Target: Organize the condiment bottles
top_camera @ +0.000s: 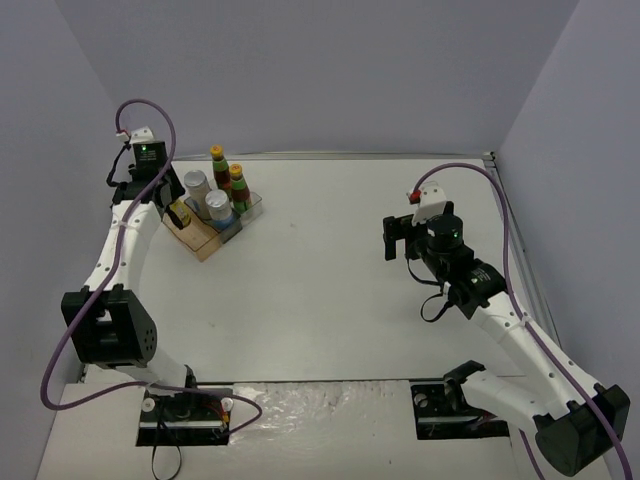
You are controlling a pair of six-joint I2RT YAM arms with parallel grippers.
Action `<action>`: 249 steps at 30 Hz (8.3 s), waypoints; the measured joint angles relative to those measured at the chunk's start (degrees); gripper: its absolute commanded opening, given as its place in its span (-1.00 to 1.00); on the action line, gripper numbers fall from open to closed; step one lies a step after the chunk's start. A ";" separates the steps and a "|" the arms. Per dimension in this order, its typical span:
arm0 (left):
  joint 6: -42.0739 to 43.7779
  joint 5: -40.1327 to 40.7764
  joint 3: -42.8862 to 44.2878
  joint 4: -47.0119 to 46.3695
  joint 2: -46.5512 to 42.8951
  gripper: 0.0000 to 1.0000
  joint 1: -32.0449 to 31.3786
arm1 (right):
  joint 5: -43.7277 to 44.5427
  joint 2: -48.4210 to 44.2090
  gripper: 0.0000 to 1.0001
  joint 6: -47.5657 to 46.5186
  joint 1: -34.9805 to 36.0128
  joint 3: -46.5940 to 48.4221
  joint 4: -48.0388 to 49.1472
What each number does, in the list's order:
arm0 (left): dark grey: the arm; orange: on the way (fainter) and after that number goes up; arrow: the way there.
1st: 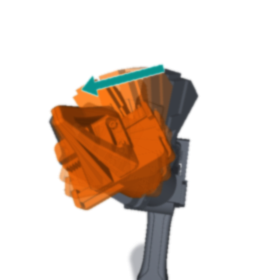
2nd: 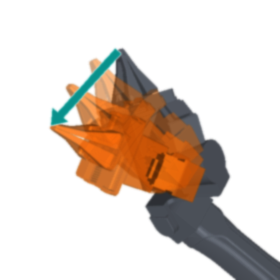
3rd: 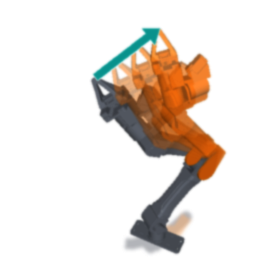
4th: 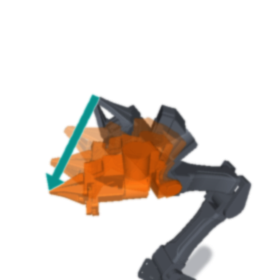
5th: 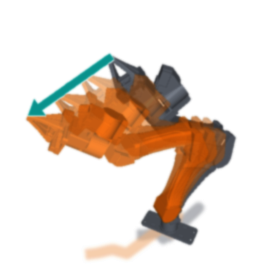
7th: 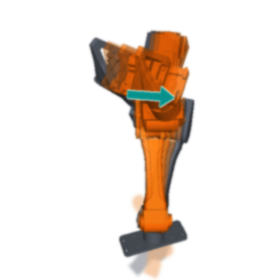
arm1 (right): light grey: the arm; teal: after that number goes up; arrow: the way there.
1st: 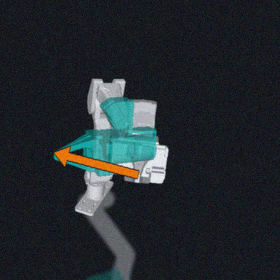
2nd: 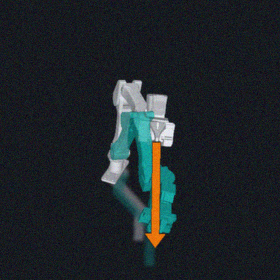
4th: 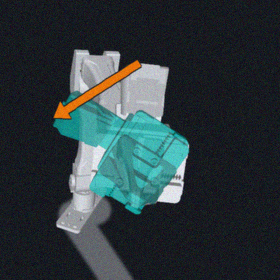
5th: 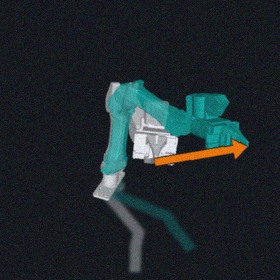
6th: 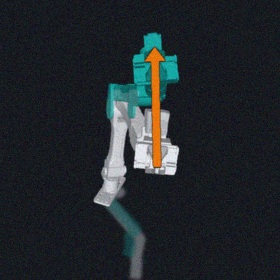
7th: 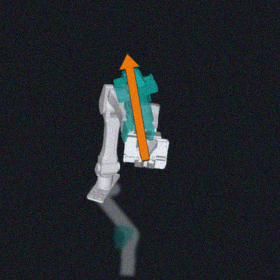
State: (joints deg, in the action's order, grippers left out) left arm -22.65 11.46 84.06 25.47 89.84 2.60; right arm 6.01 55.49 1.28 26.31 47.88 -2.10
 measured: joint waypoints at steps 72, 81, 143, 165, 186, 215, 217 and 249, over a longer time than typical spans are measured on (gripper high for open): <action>2.41 -17.13 -27.38 5.21 -28.46 0.94 -7.41 | 11.41 32.42 0.52 12.17 -22.77 13.84 2.92; 5.00 -21.17 -38.49 3.47 -38.80 0.94 -12.28 | 7.26 39.17 -0.28 10.04 -23.02 14.48 10.03; -0.66 -18.79 -35.70 -8.01 -32.56 0.94 -28.50 | 2.73 17.77 1.00 -2.05 17.47 16.35 0.07; -4.61 0.36 -28.66 -15.99 -8.07 -0.27 -46.22 | 8.90 2.12 1.00 2.80 1.03 7.70 -6.28; -3.44 5.25 -23.12 -3.51 -19.64 -1.00 -32.91 | 5.97 2.16 1.00 2.73 -0.81 7.53 -6.30; -0.03 0.36 -9.42 -5.49 -0.74 -0.98 -4.23 | 3.51 -0.70 1.00 2.72 -2.11 5.10 -6.35; -0.13 0.31 -9.80 -6.57 -0.20 -0.92 -4.23 | 3.49 -0.76 1.00 2.71 -2.27 5.07 -6.35; -1.09 -4.73 -15.46 -3.98 -17.76 0.94 -4.23 | 4.47 -3.94 1.00 3.28 -2.58 5.97 -7.16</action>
State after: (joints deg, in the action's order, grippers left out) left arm -23.74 6.73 68.60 21.50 72.08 -1.63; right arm 10.48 51.55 4.56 23.72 53.86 -9.26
